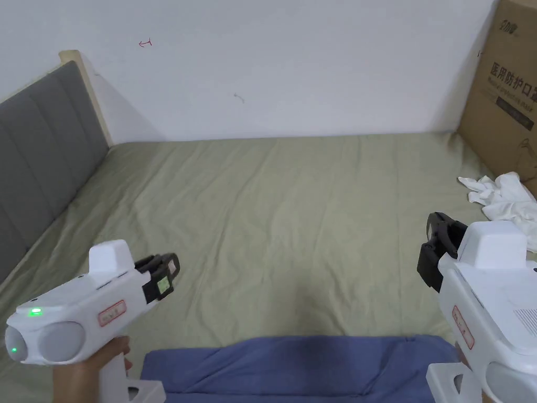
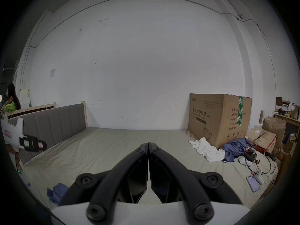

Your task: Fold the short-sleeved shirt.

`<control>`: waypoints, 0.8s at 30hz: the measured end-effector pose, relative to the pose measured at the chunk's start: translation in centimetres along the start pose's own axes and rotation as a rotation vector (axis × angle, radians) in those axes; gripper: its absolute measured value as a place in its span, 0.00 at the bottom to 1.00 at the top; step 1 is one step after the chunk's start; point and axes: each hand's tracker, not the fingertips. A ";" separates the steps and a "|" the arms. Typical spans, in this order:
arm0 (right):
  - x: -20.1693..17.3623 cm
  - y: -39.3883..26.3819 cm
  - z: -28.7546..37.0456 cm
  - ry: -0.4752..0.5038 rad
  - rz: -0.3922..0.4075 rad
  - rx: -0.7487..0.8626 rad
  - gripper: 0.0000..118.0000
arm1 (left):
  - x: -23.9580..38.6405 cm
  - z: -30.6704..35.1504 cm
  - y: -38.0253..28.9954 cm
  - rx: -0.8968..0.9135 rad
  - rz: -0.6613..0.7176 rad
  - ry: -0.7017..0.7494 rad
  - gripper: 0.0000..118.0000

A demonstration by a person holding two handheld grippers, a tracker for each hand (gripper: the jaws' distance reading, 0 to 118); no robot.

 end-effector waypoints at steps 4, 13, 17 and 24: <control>-0.6 -0.4 -0.8 0.017 0.001 -0.024 0.00 | -6.3 -1.7 -2.1 -0.210 0.125 -0.069 0.00; -1.9 -1.8 -2.3 0.032 0.020 -0.086 0.00 | -15.8 -4.5 -8.7 -0.449 0.281 -0.087 0.14; -2.3 -2.5 -2.9 0.036 0.035 -0.116 0.00 | -18.1 -5.3 -10.7 -0.485 0.334 -0.059 0.65; -2.4 -3.4 -3.6 0.038 0.037 -0.153 0.00 | -15.7 -6.4 -12.5 -0.541 0.395 -0.087 0.63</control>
